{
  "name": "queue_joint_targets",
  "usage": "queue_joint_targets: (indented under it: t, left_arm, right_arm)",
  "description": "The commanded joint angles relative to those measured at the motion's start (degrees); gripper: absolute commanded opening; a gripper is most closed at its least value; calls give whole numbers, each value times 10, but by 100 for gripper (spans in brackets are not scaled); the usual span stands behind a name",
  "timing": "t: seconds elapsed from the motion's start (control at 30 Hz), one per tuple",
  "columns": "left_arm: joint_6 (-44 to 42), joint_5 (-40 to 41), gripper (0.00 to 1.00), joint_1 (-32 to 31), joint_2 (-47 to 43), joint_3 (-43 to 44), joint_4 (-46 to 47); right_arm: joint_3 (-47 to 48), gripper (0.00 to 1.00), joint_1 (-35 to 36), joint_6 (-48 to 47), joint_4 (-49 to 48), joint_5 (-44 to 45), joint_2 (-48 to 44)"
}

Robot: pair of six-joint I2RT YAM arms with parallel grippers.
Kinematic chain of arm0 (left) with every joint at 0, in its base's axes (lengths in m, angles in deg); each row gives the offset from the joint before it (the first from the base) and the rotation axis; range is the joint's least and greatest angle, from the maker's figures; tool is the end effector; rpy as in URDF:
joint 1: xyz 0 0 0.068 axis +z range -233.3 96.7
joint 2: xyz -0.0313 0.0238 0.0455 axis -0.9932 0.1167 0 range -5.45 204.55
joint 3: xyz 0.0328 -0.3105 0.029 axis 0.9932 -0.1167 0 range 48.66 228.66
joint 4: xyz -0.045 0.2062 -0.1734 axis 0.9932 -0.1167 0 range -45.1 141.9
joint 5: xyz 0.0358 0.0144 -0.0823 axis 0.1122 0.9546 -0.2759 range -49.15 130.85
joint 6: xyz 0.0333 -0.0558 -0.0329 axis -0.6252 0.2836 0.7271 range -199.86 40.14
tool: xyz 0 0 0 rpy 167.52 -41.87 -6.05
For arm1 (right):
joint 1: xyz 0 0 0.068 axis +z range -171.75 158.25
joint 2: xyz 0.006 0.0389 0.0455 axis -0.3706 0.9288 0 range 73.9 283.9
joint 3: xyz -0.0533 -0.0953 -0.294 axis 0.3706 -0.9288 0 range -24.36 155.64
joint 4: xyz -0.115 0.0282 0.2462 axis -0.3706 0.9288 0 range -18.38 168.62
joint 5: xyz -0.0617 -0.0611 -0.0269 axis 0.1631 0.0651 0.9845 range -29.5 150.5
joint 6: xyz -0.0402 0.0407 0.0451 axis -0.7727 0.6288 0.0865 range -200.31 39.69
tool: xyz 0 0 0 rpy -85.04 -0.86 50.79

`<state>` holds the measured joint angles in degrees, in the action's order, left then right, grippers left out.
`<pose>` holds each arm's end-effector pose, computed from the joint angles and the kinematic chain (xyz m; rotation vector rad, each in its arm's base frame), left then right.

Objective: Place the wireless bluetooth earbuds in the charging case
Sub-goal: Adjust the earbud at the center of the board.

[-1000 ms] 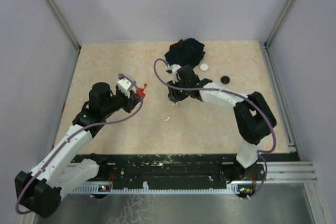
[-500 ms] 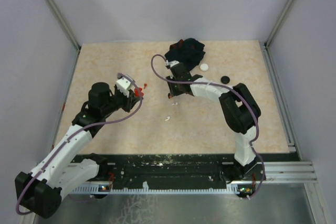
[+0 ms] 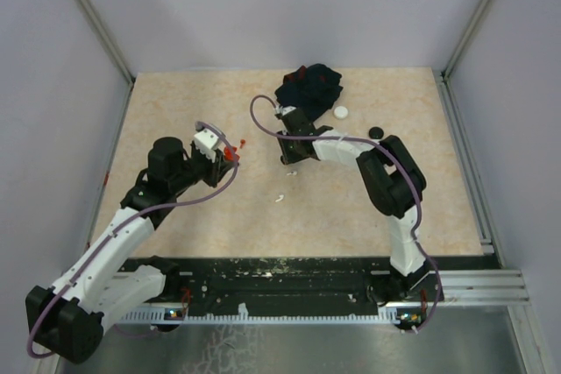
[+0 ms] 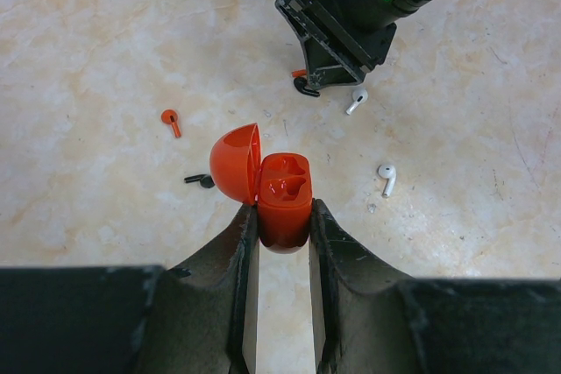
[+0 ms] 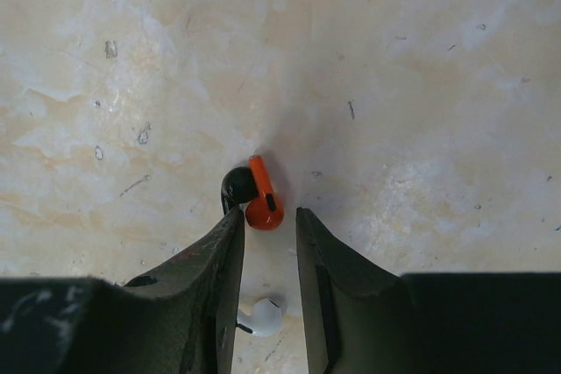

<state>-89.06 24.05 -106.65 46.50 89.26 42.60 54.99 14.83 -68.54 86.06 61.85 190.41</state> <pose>0.1942 -0.1030 0.3160 0.7305 1.7984 -0.4475 0.3875 0.2859 0.1742 -0.5273 2.4447 0.3300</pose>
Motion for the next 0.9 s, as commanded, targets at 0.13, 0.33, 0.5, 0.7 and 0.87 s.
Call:
queue_joint_targets:
  t: [0.13, 0.33, 0.5, 0.7, 0.87]
  left_arm:
    - [3, -3, 1, 4, 3, 18, 1]
    - [3, -4, 1, 4, 3, 18, 1]
    - [2, -4, 1, 4, 3, 19, 0]
    - [3, -4, 1, 5, 3, 19, -1]
    - [3, -1, 1, 5, 3, 20, -3]
  right_arm:
    - [37, 30, -2, -2, 1, 7, 15]
    - [52, 30, 1, -30, 18, 41, 23]
    - [64, 29, 12, -62, 38, 64, 38]
    - [79, 29, 23, -101, 50, 62, 61]
    - [87, 32, 24, -124, 50, 24, 72]
